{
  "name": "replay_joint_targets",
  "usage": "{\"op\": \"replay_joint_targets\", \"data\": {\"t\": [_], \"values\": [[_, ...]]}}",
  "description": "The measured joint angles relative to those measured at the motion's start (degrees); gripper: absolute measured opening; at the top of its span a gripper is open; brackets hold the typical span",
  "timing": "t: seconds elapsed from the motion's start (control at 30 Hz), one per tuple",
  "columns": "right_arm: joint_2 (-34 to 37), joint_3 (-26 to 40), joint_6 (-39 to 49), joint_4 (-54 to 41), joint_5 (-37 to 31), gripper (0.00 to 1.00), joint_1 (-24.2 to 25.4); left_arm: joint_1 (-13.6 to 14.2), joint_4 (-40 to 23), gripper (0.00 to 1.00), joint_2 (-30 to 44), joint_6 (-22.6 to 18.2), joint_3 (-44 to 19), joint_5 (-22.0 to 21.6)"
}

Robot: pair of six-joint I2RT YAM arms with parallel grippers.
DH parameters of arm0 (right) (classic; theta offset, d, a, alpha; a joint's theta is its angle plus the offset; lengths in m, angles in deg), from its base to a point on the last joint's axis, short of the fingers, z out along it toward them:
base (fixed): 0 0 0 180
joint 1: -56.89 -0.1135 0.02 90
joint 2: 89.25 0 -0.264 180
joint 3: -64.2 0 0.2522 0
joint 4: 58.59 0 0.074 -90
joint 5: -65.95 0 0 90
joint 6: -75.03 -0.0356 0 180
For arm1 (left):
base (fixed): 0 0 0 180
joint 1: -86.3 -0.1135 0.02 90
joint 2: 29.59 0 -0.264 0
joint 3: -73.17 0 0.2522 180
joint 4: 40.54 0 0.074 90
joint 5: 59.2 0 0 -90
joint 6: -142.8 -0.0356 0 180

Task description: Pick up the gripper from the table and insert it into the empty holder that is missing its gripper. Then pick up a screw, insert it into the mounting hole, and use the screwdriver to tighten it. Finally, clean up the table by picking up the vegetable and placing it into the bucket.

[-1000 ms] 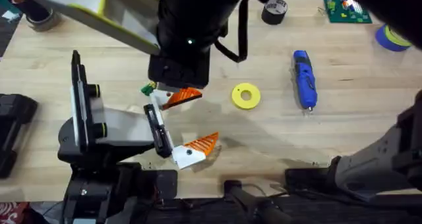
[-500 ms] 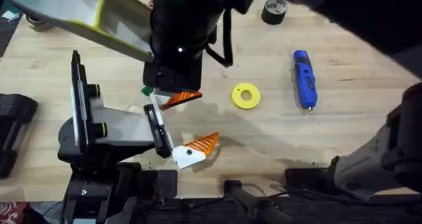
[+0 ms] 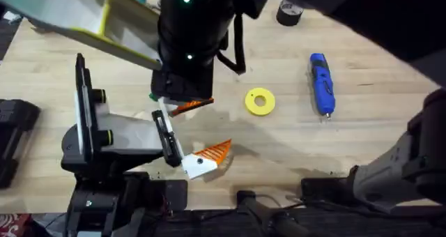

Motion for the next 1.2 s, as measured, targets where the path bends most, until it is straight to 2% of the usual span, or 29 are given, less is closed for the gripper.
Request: {"op": "replay_joint_targets", "data": {"t": [1.2], "values": [[0.0, -1.2, -2.5, 2.4, 0.0, 0.006, 0.0, 0.0, 0.0, 0.985, 0.0, 0.0, 0.0, 0.0]]}}
